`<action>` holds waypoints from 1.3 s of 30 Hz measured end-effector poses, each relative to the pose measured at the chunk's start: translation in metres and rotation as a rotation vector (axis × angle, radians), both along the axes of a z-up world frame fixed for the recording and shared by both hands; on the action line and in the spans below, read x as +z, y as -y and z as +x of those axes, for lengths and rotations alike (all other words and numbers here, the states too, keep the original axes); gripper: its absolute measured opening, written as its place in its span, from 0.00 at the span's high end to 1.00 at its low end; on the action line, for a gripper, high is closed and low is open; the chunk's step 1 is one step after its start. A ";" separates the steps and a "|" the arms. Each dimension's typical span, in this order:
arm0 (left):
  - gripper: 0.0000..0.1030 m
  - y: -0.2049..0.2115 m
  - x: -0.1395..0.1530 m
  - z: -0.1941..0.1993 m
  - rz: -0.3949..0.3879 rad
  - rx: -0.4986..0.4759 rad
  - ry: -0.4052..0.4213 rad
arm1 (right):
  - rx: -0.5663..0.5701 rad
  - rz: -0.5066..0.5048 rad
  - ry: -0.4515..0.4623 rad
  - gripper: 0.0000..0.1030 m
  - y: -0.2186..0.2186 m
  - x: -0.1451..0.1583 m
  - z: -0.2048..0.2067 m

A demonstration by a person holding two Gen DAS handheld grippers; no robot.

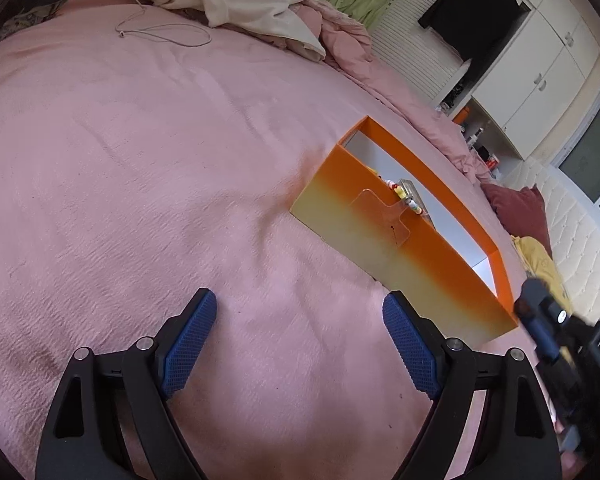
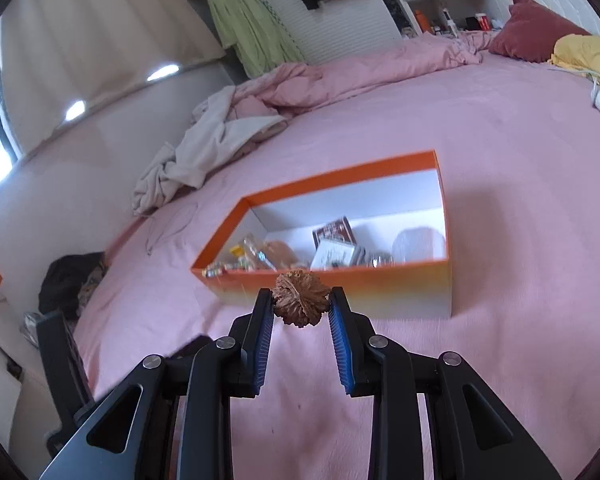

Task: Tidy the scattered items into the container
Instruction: 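Lower the razor into the box and open the right gripper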

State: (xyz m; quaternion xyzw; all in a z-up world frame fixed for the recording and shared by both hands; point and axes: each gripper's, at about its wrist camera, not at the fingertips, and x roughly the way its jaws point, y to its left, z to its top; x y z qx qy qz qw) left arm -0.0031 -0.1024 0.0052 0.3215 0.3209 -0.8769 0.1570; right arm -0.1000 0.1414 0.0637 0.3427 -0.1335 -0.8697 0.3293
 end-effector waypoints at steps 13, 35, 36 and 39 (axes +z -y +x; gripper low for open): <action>0.15 -0.002 -0.002 -0.002 -0.023 -0.006 0.004 | -0.221 -0.050 -0.003 0.31 -0.035 0.015 -0.009; 0.39 -0.023 0.025 -0.064 -0.249 -0.210 0.114 | -0.258 0.100 0.152 0.33 -0.083 -0.057 0.006; 0.52 -0.024 0.023 -0.071 -0.263 -0.241 0.141 | -0.258 0.099 0.152 0.33 -0.084 -0.057 0.006; 0.85 -0.026 0.024 -0.080 -0.275 -0.294 0.167 | -0.258 0.106 0.152 0.32 -0.082 -0.057 0.007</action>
